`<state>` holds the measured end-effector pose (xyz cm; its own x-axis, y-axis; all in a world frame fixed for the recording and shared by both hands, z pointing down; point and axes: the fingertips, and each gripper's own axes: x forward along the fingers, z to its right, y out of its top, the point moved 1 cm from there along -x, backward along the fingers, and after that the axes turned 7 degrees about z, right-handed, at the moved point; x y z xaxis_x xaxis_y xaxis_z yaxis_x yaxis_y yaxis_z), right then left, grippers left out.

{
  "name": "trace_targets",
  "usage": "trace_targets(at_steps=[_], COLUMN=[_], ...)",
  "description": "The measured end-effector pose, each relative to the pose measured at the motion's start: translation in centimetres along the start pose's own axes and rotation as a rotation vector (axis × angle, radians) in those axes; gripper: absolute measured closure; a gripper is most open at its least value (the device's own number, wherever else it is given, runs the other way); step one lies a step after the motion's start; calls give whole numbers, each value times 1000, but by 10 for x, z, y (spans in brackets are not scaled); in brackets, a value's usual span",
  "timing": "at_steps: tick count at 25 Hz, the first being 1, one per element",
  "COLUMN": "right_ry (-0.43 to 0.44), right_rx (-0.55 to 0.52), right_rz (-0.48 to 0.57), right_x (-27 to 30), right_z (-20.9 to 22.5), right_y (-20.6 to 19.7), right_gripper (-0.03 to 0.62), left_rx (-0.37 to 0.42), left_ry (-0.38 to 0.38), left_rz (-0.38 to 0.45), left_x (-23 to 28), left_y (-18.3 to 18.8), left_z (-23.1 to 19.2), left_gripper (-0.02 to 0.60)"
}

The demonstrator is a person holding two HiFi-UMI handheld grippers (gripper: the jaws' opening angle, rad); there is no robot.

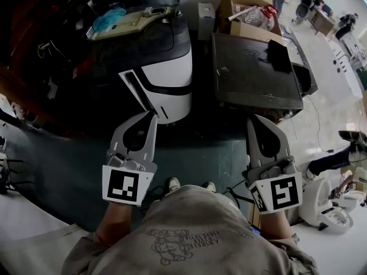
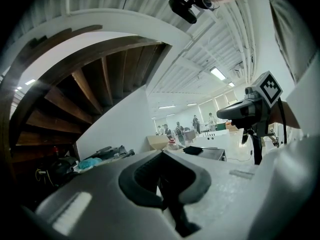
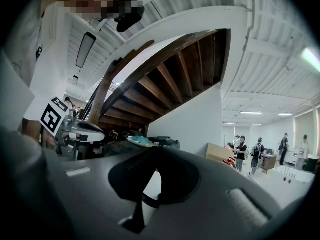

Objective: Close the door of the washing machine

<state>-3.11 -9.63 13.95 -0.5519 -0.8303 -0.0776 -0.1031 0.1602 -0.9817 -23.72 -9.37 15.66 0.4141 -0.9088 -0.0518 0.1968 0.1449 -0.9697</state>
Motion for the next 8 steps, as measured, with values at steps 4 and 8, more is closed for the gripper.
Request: trace_targets(at_steps=[4,8], right_ry=[-5,-6], right_rx=[2,0], right_rz=[-2,-2], right_x=[1,0], right_z=[4,8], right_y=[0,2], right_gripper=[568,568], left_rx=[3,6], left_ry=[-8,-20], left_rz=[0,5], left_x=[4,10], left_y=[2,7], left_z=[1,5], left_gripper=[581,581])
